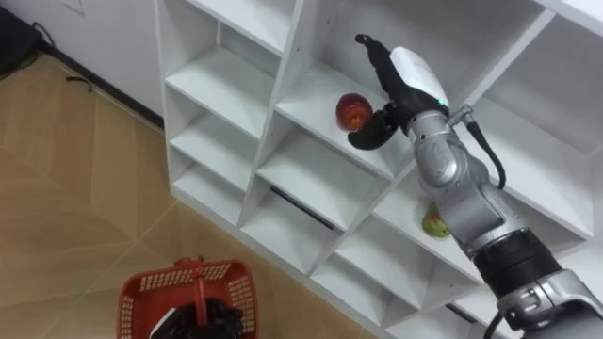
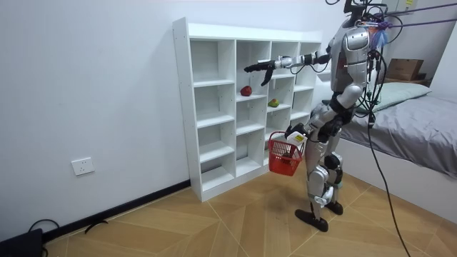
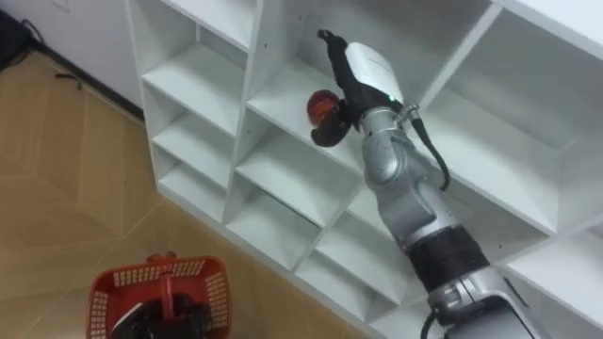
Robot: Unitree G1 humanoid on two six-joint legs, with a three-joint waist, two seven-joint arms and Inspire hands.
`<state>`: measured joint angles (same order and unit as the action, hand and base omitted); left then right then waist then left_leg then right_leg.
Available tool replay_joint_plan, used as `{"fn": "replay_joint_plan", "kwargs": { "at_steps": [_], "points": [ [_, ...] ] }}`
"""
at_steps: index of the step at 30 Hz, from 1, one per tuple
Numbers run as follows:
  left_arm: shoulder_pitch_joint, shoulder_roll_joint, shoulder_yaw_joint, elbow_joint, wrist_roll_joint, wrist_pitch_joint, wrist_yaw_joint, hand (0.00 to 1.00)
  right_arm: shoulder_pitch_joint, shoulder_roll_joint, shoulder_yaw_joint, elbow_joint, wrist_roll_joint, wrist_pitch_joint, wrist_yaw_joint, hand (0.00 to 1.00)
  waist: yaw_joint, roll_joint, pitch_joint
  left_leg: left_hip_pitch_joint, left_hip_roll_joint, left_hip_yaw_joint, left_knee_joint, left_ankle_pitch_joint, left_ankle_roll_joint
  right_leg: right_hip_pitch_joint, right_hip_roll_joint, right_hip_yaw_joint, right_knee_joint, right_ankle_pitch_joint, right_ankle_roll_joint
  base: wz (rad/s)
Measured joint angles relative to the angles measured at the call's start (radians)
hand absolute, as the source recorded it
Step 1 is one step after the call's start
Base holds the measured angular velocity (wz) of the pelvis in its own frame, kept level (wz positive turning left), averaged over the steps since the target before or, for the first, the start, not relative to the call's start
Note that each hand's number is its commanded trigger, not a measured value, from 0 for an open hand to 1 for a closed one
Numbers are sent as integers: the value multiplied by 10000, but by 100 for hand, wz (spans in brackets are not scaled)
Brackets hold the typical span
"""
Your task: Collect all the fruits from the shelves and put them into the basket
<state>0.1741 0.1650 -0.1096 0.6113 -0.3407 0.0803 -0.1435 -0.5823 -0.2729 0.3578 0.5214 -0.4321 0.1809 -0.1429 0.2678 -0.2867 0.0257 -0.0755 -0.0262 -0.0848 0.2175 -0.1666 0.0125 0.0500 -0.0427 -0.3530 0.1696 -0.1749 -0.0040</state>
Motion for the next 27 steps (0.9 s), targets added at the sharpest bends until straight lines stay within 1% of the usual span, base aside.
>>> {"fn": "replay_joint_plan", "kwargs": {
  "at_steps": [1,2,4,6,7,8,10,13,14,15,17,19,20,24,25,27],
  "points": [
    [-80,20,-6,-5,-21,36,-24,100,-120,-125,1,351,18,4,-99,0,105,-44,50,-89,-5,-18,117,1,-1,-40,-6,-85,-10,0,0,10],
    [-116,38,-14,-5,-48,40,-28,100,-272,-173,0,723,-2,19,-151,0,122,-72,44,-210,-5,-29,185,-1,0,-132,-8,-77,3,1,-1,9],
    [-173,76,-11,25,-103,40,-45,100,-571,-206,1,1167,-15,7,-222,0,147,-102,91,-322,-12,-21,215,0,0,-223,-12,-70,-10,1,-1,0],
    [-206,94,-7,78,-99,32,-54,100,-918,-254,-1,1782,-14,-101,-302,0,139,-106,98,-419,-19,-16,228,1,1,-314,-18,-71,3,1,-2,0],
    [-265,108,-4,165,-98,7,-59,100,-1125,-311,0,2133,-3,-114,-356,0,144,-112,121,-473,-20,-12,228,5,3,-363,-20,-76,0,1,-2,0],
    [-341,124,-3,297,-93,-8,-57,100,-1222,-395,1,2366,15,-160,-425,0,154,-123,120,-553,-20,-14,231,6,3,-434,-20,-83,4,2,-3,0],
    [-389,154,-12,386,-94,-25,-46,100,-1349,-462,0,2634,71,-191,-530,0,148,-134,132,-650,-19,-11,240,6,3,-536,-19,-81,8,2,-3,0],
    [-526,180,-23,563,-125,-102,-45,100,-1481,-520,2,2746,165,-372,-687,0,168,-180,156,-898,-9,20,307,11,-2,-773,-13,-48,14,3,-6,-1],
    [-624,198,-22,695,-177,-108,-44,100,-1551,-522,2,2949,230,-439,-722,0,185,-195,179,-960,-9,20,320,11,-2,-839,-13,-44,16,3,-6,0],
    [-661,207,-20,753,-193,-118,-43,100,-1576,-524,2,3008,304,-441,-731,0,193,-212,184,-995,-10,20,322,11,-2,-875,-15,-40,17,3,-6,0],
    [-699,272,-14,771,-193,-151,-21,100,-1722,-533,2,3139,468,-455,-749,0,182,-278,236,-1234,-9,20,398,11,-2,-1073,-13,-37,12,4,-8,0],
    [-767,251,-23,805,-187,-157,31,100,-1881,-541,2,3383,474,-491,-775,0,189,-274,250,-1393,-19,22,463,11,-2,-1218,-13,71,13,9,-15,0],
    [-819,231,-35,885,-203,-170,53,100,-2004,-541,5,3537,468,-505,-790,0,183,-239,292,-1466,-22,22,510,11,-1,-1266,-13,87,9,13,-22,0],
    [-925,236,-127,1006,-208,-204,147,100,-2214,-547,11,3763,469,-535,-813,0,172,-187,332,-1604,-13,32,518,11,-1,-1410,-9,96,10,25,-42,0],
    [-967,225,-136,1075,-208,-206,156,100,-2248,-547,11,3766,467,-577,-826,0,173,-157,354,-1605,-7,35,516,10,-1,-1411,-4,96,10,25,-42,0],
    [-998,216,-136,1130,-206,-210,183,100,-2260,-548,11,3767,460,-593,-850,0,171,-146,363,-1622,4,34,510,9,-3,-1431,6,92,10,27,-45,0]
  ]
}}
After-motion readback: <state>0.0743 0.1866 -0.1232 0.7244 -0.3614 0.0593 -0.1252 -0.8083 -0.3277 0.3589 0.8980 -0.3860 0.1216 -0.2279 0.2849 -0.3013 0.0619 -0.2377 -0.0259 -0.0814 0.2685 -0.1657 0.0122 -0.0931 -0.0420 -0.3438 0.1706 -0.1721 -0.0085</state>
